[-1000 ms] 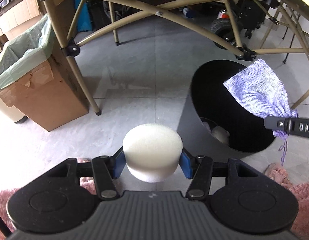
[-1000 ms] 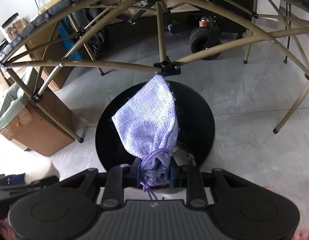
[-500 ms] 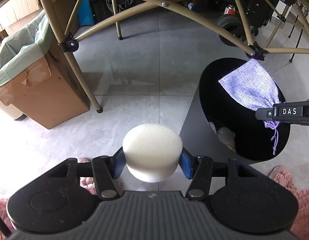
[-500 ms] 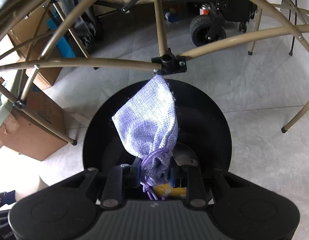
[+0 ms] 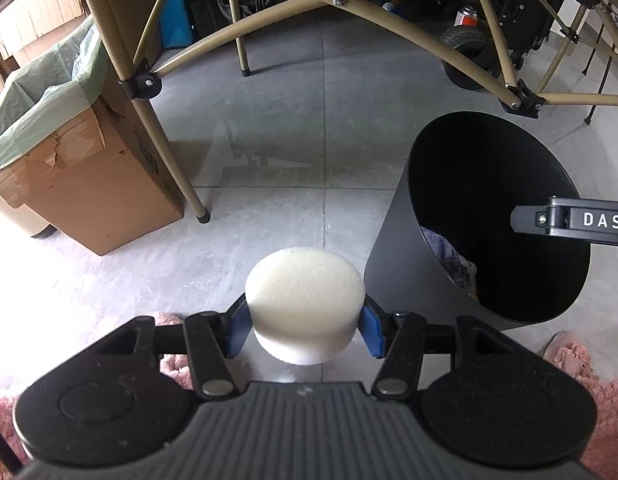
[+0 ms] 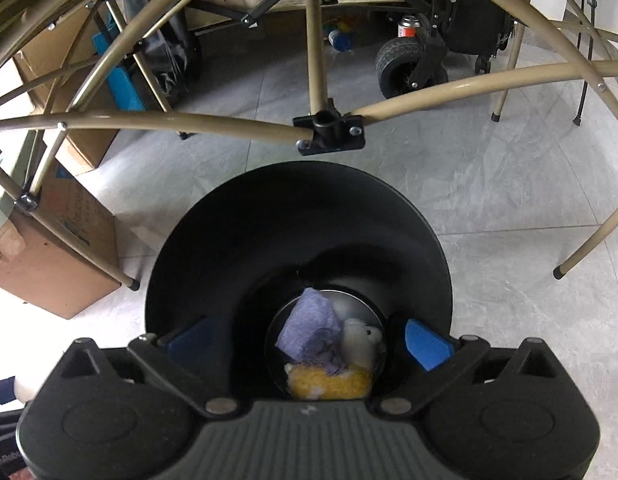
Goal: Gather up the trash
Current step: 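Open the right gripper to drop the lavender pouch into the bin, then move the left gripper over the bin and open it to drop the soap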
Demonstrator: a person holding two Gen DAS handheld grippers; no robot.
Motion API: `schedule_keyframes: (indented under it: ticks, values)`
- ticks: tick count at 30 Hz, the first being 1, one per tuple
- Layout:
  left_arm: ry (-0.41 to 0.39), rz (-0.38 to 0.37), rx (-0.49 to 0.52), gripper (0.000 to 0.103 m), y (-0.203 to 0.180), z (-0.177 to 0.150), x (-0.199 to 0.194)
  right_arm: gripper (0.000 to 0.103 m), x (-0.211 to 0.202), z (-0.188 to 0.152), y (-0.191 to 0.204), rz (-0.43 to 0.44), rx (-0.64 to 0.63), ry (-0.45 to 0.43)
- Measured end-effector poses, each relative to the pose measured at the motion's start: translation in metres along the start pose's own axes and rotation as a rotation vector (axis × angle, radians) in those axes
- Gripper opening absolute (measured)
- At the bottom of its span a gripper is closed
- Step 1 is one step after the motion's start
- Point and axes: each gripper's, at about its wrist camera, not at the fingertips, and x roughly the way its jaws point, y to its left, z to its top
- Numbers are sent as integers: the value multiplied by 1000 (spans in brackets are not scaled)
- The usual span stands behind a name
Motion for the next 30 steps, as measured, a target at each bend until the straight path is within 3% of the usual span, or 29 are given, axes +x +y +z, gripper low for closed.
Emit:
schedule_keyframes:
  ticks: [8,16,21,30]
  values:
    - [-7,-1,5,56,-1,0,-2,103,-4,-1,3,9,-32,3]
    - [-44,-42,45,56,-16,1,-14,103,-34,2,-8,5,-27,-39]
    - [-57,-79,62,56,-32,8,-22,103,-69,6,-33,1,30,-116]
    - [-111,-146,161,56,-95,18,-39,103,-135,5,-90,-27,145,-260]
